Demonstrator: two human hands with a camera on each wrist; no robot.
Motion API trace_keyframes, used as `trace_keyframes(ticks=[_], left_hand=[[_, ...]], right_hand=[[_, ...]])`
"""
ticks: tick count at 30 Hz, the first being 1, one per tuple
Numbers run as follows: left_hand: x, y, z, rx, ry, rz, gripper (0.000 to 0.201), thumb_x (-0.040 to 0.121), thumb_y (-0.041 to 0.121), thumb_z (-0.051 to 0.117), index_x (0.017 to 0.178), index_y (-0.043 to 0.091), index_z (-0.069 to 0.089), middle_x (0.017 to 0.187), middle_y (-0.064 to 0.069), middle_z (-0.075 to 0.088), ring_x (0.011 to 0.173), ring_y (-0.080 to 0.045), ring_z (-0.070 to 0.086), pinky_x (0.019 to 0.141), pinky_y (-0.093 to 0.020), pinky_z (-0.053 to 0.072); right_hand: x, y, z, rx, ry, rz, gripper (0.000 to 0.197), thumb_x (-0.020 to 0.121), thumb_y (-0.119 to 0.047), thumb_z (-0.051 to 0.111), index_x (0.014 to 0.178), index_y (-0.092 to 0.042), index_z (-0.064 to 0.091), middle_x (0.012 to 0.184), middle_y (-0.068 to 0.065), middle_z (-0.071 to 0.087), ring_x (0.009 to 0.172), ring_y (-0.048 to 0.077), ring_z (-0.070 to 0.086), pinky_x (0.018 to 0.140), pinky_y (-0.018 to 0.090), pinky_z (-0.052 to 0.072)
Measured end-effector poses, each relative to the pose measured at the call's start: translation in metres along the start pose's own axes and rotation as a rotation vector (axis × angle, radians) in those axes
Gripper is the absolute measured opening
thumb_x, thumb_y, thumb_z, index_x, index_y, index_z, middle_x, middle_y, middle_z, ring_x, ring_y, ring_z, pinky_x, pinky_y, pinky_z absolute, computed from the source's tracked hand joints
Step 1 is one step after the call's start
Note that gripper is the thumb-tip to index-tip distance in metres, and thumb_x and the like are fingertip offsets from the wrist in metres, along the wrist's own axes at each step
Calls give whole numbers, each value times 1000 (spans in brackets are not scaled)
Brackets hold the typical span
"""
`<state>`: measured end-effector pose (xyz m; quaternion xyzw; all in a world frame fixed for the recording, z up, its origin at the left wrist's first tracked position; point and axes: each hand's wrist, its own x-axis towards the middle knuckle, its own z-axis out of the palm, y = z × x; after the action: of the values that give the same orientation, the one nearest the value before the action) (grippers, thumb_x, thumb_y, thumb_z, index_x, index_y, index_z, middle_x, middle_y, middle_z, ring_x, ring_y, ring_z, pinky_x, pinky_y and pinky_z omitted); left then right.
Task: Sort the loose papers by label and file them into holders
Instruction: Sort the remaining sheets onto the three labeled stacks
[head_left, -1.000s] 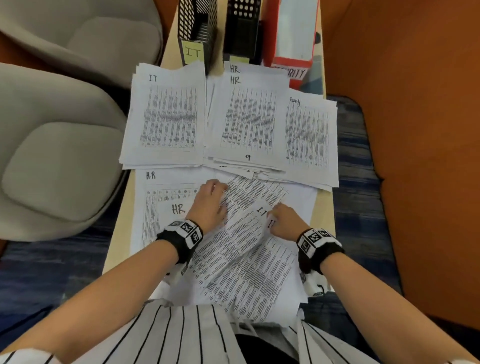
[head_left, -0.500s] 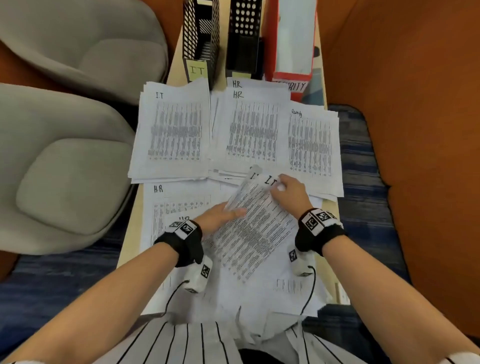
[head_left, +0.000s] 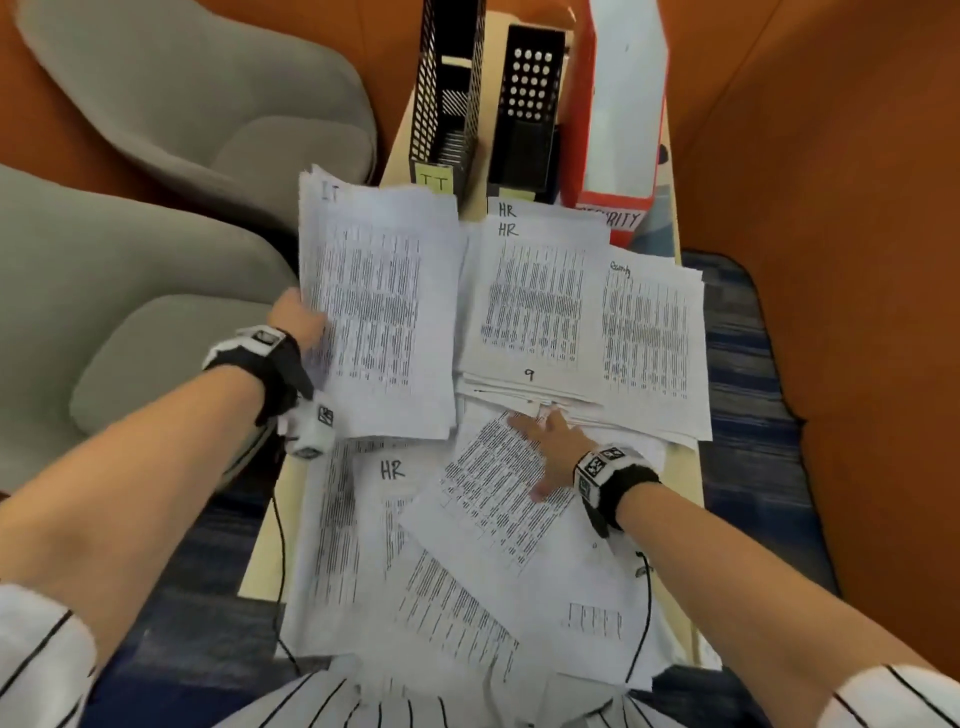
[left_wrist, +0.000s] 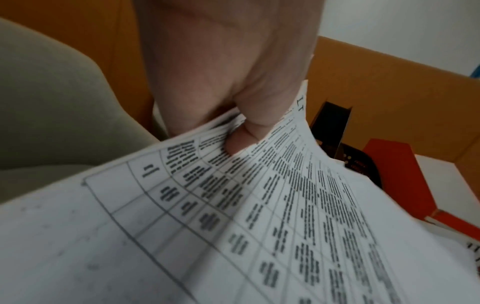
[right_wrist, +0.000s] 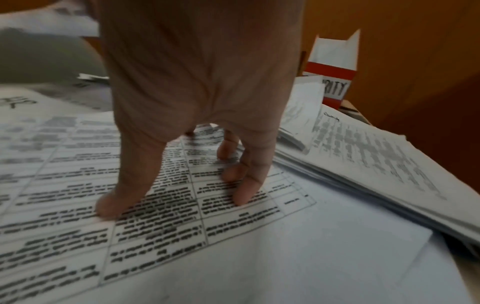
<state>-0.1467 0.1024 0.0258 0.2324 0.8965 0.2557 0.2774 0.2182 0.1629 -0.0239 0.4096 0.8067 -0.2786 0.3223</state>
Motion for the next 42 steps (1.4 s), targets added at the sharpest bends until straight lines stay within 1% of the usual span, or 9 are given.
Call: trace_keyframes(ticks=[6, 12, 19, 24, 28, 31, 34, 38, 42], left_hand=[[31, 23, -1, 227, -51, 57, 33, 94, 13, 45, 120, -5, 55, 125, -26, 56, 114, -42, 55, 93, -42, 44], [71, 25, 18, 271, -60, 49, 32, 89, 10, 42, 120, 6, 48, 119, -24, 57, 106, -41, 57, 89, -43, 46], [66, 30, 37, 187, -30, 39, 59, 89, 3, 44, 144, 16, 24, 130, -26, 49, 115, -42, 52, 96, -46, 44], [37, 44, 47, 162, 262, 110, 78, 79, 2, 57, 146, 18, 20, 145, -15, 31, 128, -34, 38, 108, -42, 34], [-32, 57, 68, 272, -472, 401, 41, 94, 18, 50, 134, 13, 45, 138, -9, 48, 125, -28, 47, 104, -39, 37], [-96, 38, 97, 383, -983, 343, 53, 94, 51, 43, 127, 11, 52, 118, -10, 61, 98, -21, 57, 91, -36, 46], [-127, 11, 128, 286, -998, 232, 48, 90, 41, 57, 117, 2, 50, 112, -17, 63, 91, -25, 62, 81, -35, 50], [-140, -10, 140, 254, -772, 259, 45, 91, 15, 55, 134, 8, 44, 137, -13, 51, 126, -31, 48, 100, -37, 39], [-147, -12, 123, 313, -917, 317, 55, 90, 9, 56, 141, 17, 38, 147, -6, 40, 132, -25, 40, 105, -37, 33]], right_hand=[[-2, -26, -2, -352, 45, -164, 135, 61, -14, 88, 145, -51, -11, 160, 13, -3, 143, 46, 15, 108, 59, 35], [3, -69, 0, -490, 33, -305, 105, 77, 5, 67, 150, -40, 7, 161, 7, -8, 142, 46, 14, 96, 52, 49], [4, -68, 0, -523, 98, -364, 75, 75, 0, 73, 135, -20, 33, 143, 13, 25, 120, 38, 40, 68, 36, 52], [0, -61, 6, -476, 75, -501, 53, 85, 1, 58, 130, -21, 42, 128, 10, 39, 101, 28, 52, 69, 37, 57], [-14, -59, 14, -260, 134, -523, 14, 81, -10, 54, 93, -18, 52, 97, 0, 49, 83, 17, 46, 72, 32, 49], [-35, -74, 31, -125, 80, -623, 9, 74, -7, 48, 77, -16, 47, 82, 1, 53, 76, 21, 53, 69, 40, 54], [-47, -76, 39, 222, 25, -667, 32, 79, 0, 44, 95, -17, 65, 99, 1, 67, 89, 18, 62, 81, 36, 53], [-45, -56, 34, 715, 318, -419, 40, 86, 3, 44, 106, -24, 66, 102, -4, 68, 72, 20, 65, 57, 25, 50], [-23, 4, 20, 511, 736, -71, 45, 80, -1, 55, 123, -14, 54, 123, 4, 54, 115, 22, 51, 101, 37, 42]])
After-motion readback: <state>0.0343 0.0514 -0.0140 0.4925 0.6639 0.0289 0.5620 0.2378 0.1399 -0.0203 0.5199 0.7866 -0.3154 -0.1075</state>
